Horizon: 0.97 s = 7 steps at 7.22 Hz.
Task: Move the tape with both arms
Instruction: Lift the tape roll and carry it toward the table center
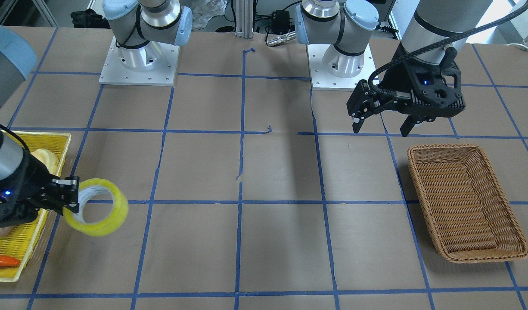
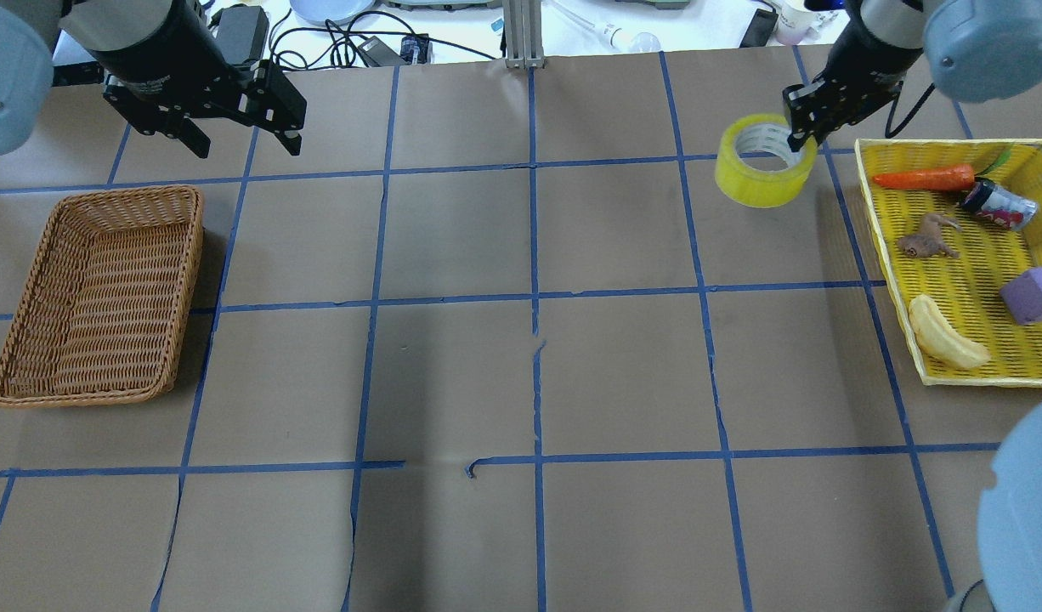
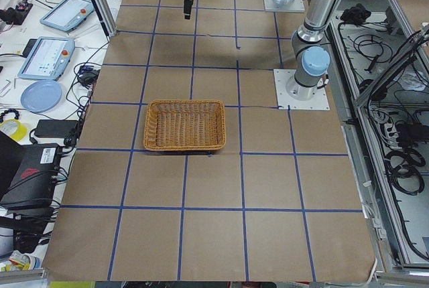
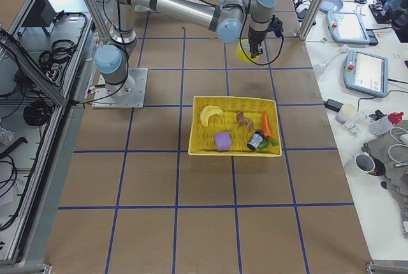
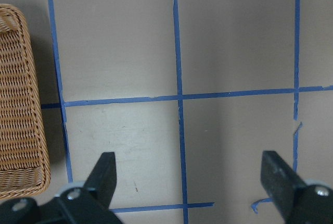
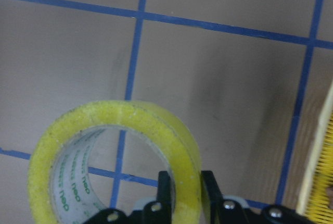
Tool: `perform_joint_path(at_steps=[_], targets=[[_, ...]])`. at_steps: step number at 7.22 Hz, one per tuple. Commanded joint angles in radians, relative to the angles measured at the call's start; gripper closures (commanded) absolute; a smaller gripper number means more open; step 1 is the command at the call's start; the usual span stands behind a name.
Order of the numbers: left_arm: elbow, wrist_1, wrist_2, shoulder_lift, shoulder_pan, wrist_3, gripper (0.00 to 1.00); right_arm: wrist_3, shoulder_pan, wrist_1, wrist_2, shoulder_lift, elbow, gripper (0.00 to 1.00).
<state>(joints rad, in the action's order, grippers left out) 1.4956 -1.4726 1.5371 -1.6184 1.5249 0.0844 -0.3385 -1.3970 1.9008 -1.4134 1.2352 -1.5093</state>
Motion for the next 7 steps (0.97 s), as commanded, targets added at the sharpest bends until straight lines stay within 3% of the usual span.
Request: perform_joint_path(at_steps=[1,2,4,5,6,7], targets=[[0.000,0.000,0.000,0.000,0.000,0.000,0.00,0.250,-0.153,0.229,0.045,-0.049,-0.087,1.00],[0.000,0.000,0.000,0.000,0.000,0.000,0.00,0.409,-0.221,0.327,0.042,-0.093,-0.088,1.00],[0.000,0.000,0.000,0.000,0.000,0.000,0.00,0.504,-0.285,0.478,0.040,-0.199,-0.042,1.00],[0.000,0.000,0.000,0.000,-0.003,0.000,0.00,0.548,-0.328,0.478,0.021,-0.242,0.009,1.00],[0.002,0.000,0.002,0.000,-0.002,0.000,0.00,0.567,-0.359,0.480,-0.046,-0.268,0.014,1.00],[0.002,0.000,0.002,0.000,-0.002,0.000,0.00,0.569,-0.369,0.481,-0.055,-0.270,0.014,1.00]])
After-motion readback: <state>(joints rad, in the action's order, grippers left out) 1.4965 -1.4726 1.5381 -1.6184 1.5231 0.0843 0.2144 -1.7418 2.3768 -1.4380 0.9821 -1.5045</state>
